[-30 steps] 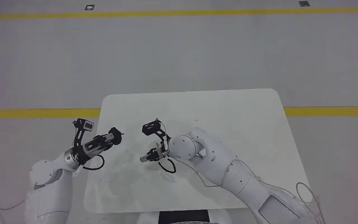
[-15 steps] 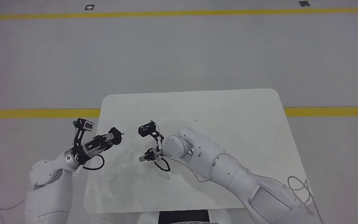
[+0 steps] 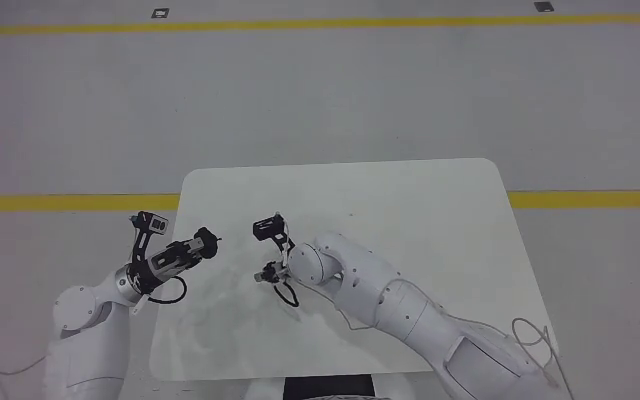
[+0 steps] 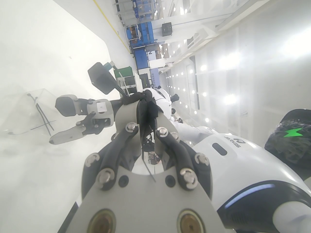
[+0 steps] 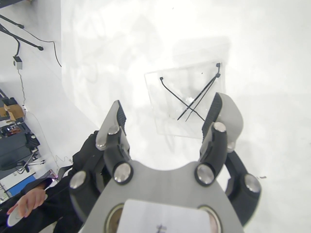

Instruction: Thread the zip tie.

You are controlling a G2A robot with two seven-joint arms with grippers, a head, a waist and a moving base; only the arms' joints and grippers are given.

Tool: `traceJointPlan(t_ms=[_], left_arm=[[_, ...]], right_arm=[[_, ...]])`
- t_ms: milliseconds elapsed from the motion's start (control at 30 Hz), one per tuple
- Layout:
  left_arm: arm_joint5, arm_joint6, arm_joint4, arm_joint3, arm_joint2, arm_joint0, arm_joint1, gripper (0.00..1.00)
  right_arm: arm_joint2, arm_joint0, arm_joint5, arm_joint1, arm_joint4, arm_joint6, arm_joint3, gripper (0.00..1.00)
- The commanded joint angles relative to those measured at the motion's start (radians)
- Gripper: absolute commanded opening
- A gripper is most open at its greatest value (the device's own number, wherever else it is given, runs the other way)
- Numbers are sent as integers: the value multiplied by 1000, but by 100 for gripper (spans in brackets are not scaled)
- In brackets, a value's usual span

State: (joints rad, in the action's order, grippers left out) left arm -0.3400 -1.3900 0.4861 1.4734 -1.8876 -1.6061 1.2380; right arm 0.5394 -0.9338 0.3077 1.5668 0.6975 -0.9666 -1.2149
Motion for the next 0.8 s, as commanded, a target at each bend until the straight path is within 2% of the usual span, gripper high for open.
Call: traceJointPlan(t_ms=[0,67,267,367,567,767], left_arm=[[0,0,0,0,0,0,0,0],[0,0,0,0,0,0,0,0],[0,0,0,0,0,0,0,0],[0,0,0,0,0,0,0,0],[0,0,0,0,0,0,0,0],[0,0,0,0,0,0,0,0]], right_arm=[[7,-8,-20,-8,16,-12,-25,49],[12,-12,-44,-16,39,-34,-45,45],[7,-4,-58,-25,107,-113,-68,32],[-1,5,-68,-23,128,-133,-63,33],[-24,19,-100,-4,132,-109,-18,35],[-53,40,-108,26,123,-81,70,31]])
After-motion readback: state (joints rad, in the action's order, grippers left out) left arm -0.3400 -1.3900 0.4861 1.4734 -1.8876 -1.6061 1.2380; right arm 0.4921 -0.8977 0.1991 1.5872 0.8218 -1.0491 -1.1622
